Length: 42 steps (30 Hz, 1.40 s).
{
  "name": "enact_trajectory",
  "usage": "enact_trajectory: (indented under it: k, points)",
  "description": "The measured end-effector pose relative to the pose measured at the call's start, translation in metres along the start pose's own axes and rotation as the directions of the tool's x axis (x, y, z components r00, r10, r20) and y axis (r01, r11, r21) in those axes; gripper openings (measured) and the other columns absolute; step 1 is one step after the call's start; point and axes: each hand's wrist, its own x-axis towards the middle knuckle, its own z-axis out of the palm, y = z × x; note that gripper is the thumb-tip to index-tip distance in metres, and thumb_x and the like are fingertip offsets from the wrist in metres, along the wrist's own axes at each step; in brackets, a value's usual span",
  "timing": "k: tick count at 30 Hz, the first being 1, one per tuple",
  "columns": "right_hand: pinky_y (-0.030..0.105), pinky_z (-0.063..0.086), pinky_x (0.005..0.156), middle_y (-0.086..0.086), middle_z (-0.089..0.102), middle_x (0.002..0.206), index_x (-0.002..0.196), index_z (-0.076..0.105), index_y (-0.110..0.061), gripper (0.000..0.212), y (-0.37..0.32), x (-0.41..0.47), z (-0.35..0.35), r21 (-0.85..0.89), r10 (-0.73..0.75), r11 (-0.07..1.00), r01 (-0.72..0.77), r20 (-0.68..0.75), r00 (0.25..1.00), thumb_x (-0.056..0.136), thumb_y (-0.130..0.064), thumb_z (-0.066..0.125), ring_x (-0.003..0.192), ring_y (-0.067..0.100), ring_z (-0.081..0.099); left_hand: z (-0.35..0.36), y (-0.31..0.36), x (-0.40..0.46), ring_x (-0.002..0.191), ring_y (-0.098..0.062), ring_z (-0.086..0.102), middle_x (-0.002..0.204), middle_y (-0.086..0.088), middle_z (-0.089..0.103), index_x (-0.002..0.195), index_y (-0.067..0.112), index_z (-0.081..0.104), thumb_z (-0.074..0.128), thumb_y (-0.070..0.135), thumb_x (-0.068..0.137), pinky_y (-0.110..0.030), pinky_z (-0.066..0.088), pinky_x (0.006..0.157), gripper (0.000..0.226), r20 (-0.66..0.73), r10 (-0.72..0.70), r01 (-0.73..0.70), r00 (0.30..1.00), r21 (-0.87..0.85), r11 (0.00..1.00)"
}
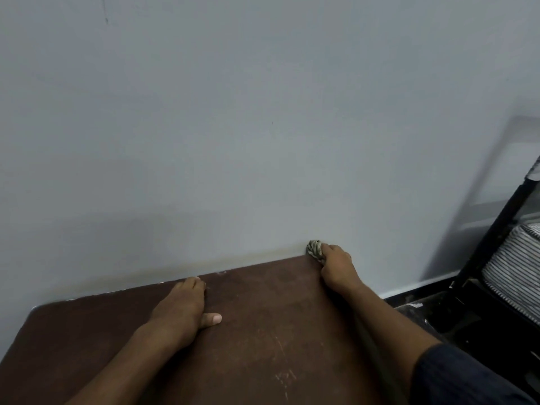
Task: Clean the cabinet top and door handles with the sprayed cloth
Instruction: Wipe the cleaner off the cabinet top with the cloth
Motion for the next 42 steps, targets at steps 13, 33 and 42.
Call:
enact_trajectory:
  k: [13,33,42]
  points:
    - [0.043,0.032,0.112,0.016,0.059,0.134,0.131,0.059,-0.01,0.043,-0.23,-0.089,0.104,0.203,-0.418,0.901,0.383,0.168,0.893,0.096,-0.026,0.04,0.126,0.034,0.049,-0.008,-0.008,-0.038,0.133,-0.029,0.036,0.149,-0.016,0.032,0.153,0.002,0.019,0.041,0.024,0.101,-0.036,0.041,0.106,0.061,-0.166,-0.025,0.071,0.986,0.281,0.957]
    - [0.033,0.04,0.109,0.009,0.06,0.136,0.136,0.059,-0.021,0.069,-0.009,-0.031,-0.019,0.046,-0.033,0.998,0.032,0.033,0.999,0.074,0.007,0.05,0.125,0.032,0.056,-0.012,-0.017,-0.052,0.139,-0.012,0.034,0.156,0.011,0.033,0.153,0.033,0.029,0.041,0.056,0.099,-0.033,0.036,0.112,0.06,-0.043,0.027,-0.023,0.999,0.092,0.995]
    - [0.033,0.039,0.11,0.013,0.057,0.136,0.138,0.055,-0.016,0.06,-0.181,-0.068,0.07,0.107,-0.341,0.939,0.326,0.17,0.925,0.081,0.0,0.054,0.125,0.032,0.052,-0.03,-0.097,-0.125,0.127,-0.01,0.047,0.136,0.009,0.052,0.134,0.026,0.053,0.052,0.037,0.099,-0.027,0.04,0.106,0.037,-0.41,-0.155,0.131,0.899,-0.086,0.988]
